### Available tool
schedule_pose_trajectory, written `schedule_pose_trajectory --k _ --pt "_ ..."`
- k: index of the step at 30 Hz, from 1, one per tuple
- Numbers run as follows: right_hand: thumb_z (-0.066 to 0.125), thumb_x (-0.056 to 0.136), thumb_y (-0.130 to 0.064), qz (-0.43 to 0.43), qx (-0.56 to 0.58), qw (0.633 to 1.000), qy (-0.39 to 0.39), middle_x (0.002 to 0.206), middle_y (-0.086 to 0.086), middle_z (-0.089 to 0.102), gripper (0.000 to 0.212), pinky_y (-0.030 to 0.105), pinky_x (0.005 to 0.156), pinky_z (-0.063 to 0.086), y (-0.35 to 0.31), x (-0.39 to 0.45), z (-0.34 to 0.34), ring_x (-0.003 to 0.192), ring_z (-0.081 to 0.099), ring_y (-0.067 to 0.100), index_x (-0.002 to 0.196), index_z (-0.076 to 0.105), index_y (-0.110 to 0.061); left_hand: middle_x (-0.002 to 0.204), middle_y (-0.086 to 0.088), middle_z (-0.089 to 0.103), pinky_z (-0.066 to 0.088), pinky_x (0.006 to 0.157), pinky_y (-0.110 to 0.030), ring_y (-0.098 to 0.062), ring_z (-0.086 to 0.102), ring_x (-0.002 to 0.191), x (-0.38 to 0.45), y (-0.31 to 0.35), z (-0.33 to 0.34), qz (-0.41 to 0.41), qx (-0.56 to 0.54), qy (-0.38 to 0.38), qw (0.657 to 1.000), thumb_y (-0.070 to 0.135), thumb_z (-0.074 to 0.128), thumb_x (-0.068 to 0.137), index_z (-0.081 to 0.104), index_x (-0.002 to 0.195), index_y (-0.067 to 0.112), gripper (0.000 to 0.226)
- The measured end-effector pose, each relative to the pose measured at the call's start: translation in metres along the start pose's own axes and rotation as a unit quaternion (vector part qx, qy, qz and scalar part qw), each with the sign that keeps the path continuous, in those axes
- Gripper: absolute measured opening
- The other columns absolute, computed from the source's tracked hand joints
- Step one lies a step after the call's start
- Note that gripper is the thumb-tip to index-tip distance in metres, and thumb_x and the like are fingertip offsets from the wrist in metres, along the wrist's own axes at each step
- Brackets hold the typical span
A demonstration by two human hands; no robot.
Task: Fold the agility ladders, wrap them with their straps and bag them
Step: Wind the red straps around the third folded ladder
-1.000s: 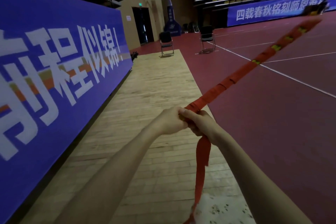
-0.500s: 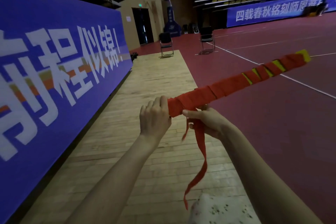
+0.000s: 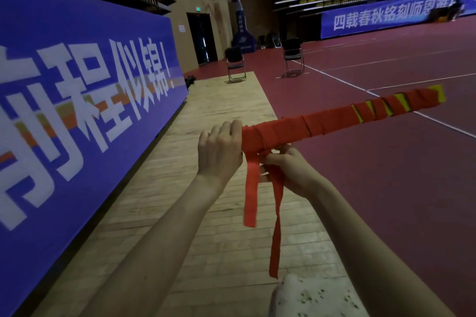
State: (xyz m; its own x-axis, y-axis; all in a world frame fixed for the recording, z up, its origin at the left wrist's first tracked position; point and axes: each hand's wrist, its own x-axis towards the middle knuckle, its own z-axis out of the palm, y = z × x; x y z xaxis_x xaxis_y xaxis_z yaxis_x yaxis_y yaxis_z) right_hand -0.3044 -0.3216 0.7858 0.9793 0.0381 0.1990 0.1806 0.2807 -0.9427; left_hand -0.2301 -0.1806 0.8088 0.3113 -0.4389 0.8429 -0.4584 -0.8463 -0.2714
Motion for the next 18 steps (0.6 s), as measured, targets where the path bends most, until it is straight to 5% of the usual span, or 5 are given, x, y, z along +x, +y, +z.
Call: schedule_pose_trajectory --k 4,10,13,16,18 --pt "0.048 0.095 -0.007 0.053 0.093 0.994 -0.022 0.098 0.016 0.07 0.024 0.044 0.085 0.057 0.002 -0.002 0.005 0.093 0.069 0.031 0.112 0.061 0.003 0.069 -0.002 0.059 0.041 0.055 -0.032 -0.022 0.057 0.059 -0.004 0.001 0.002 0.011 0.016 0.008 1.0 0.005 0.073 0.069 0.056 0.085 0.012 0.024" --pt "0.05 0.091 0.008 0.145 0.144 0.979 0.008 0.075 0.008 0.068 0.017 0.019 0.055 0.054 0.003 0.002 0.015 0.049 0.057 0.005 0.106 0.058 0.009 0.069 -0.002 0.056 0.044 0.056 -0.034 -0.022 0.055 0.06 -0.011 -0.008 0.005 0.044 0.038 0.016 0.998 0.003 0.072 0.068 0.055 0.087 0.013 0.027" --pt "0.049 0.093 0.007 0.171 0.166 0.971 0.015 0.084 0.009 0.072 0.016 0.013 0.042 0.043 -0.003 -0.001 0.015 0.042 0.046 0.002 0.106 0.058 0.005 0.069 -0.002 0.056 0.043 0.056 -0.033 -0.02 0.054 0.06 -0.013 -0.016 0.007 0.07 0.068 0.04 0.994 0.008 0.072 0.074 0.057 0.088 0.013 0.021" --pt "0.049 0.094 -0.001 0.171 0.171 0.97 0.004 0.081 0.006 0.068 0.012 0.01 0.035 0.034 -0.007 -0.004 0.015 0.038 0.038 0.001 0.103 0.057 0.001 0.073 -0.002 0.057 0.04 0.061 -0.032 -0.019 0.053 0.063 -0.013 -0.019 0.005 0.091 0.106 0.089 0.986 0.014 0.068 0.082 0.058 0.091 0.013 0.013" --pt "0.06 0.088 -0.024 0.137 0.186 0.973 0.02 0.074 0.007 0.064 0.023 0.009 0.032 0.031 -0.008 -0.006 0.02 0.037 0.037 0.001 0.099 0.058 -0.003 0.076 -0.003 0.057 0.038 0.066 -0.031 -0.019 0.052 0.065 -0.011 -0.017 0.002 0.1 0.108 0.124 0.981 0.012 0.063 0.086 0.058 0.096 0.013 0.012"
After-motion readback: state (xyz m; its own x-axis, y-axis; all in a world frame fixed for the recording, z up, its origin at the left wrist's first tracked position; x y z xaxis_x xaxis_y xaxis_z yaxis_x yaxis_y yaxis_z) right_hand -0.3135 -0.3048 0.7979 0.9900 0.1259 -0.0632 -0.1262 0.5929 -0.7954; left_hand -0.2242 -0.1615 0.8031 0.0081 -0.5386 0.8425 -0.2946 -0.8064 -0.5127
